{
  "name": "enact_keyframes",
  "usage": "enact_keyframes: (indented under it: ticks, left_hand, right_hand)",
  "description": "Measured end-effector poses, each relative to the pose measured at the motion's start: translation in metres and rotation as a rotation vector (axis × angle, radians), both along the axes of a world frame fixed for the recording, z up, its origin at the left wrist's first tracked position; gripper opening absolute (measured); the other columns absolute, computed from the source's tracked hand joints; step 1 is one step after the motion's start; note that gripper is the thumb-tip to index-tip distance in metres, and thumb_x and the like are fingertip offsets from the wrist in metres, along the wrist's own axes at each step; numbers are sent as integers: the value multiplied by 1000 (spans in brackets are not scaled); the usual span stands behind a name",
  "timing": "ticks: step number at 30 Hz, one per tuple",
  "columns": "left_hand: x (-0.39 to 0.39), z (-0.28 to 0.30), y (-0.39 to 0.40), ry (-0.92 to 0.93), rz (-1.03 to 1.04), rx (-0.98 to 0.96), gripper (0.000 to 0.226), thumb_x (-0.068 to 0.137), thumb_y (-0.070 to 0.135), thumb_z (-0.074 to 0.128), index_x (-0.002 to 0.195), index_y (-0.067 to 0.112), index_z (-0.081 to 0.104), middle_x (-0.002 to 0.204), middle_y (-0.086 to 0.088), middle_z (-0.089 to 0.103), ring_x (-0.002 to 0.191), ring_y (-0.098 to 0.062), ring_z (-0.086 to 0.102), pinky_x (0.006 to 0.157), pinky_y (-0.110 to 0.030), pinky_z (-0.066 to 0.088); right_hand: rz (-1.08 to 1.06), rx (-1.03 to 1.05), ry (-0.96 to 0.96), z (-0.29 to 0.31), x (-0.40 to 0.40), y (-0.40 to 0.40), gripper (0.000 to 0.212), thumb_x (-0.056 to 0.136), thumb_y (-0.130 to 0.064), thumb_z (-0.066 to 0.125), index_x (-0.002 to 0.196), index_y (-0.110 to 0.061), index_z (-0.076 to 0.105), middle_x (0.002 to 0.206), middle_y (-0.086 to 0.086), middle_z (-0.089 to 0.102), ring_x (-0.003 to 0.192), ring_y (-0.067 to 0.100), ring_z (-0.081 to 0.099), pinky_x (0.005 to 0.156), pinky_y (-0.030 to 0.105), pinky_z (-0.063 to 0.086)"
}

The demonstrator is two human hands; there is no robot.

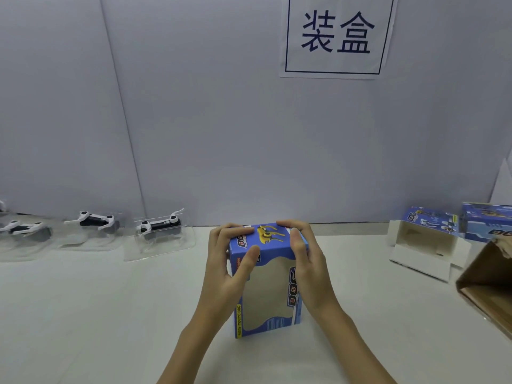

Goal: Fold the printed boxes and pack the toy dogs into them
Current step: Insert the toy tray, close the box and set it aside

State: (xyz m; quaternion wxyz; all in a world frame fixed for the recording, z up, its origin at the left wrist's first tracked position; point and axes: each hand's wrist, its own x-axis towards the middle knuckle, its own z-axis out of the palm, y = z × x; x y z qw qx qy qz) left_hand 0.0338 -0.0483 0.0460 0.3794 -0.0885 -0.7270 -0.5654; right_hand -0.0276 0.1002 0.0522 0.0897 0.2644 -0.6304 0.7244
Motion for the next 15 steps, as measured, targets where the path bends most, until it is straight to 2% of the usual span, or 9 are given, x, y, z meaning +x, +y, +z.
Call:
enact_keyframes:
  ticks: [3, 6, 8, 10, 13, 15]
  left_hand:
    - [-1, 1, -1, -28, 14, -1, 41, 90, 55, 59, 123, 33, 62, 126, 12, 53, 124, -12, 57, 90, -48, 58]
    - [-1, 2, 1, -17, 15, -2, 41, 90, 54, 60, 124, 32, 62, 126, 11, 53, 123, -14, 57, 89, -56, 58]
    - [0, 1, 2, -4, 34, -11, 44, 89, 55, 62, 128, 33, 60, 127, 11, 53, 123, -14, 57, 90, -54, 59]
    - [1, 0, 4, -20, 24, 26, 60, 84, 60, 66, 139, 40, 50, 130, 12, 57, 120, -16, 61, 90, -47, 61]
    - [0, -4, 1, -65, -16, 79, 100, 72, 60, 78, 154, 44, 24, 140, 12, 54, 118, -19, 65, 93, -30, 58]
    - [-1, -5, -3, -124, -37, 108, 107, 65, 61, 82, 153, 45, 24, 139, 11, 58, 122, -18, 64, 98, -29, 54]
  right_hand:
    - [-5, 7, 13, 1, 0, 0, 40, 97, -63, 42, 117, -35, 64, 102, 1, 77, 86, 28, 74, 71, 44, 60]
    - [0, 9, 21, -2, 1, 1, 43, 100, -64, 41, 126, -37, 62, 109, -4, 76, 93, 22, 74, 71, 28, 60]
    - [14, -23, -5, -4, 2, 2, 41, 105, -58, 41, 140, -40, 54, 120, -7, 73, 104, 17, 73, 78, 24, 59]
    - [40, -55, -47, -5, 5, 3, 47, 101, -53, 43, 148, -43, 44, 125, -11, 72, 107, 17, 73, 79, 27, 61]
    - [13, -42, -62, -4, 8, 2, 48, 100, -59, 45, 144, -39, 49, 128, -6, 71, 112, 18, 72, 87, 39, 62]
    - [-19, -52, -60, -3, 10, 1, 53, 95, -66, 48, 139, -36, 54, 125, -2, 73, 111, 20, 72, 91, 43, 61]
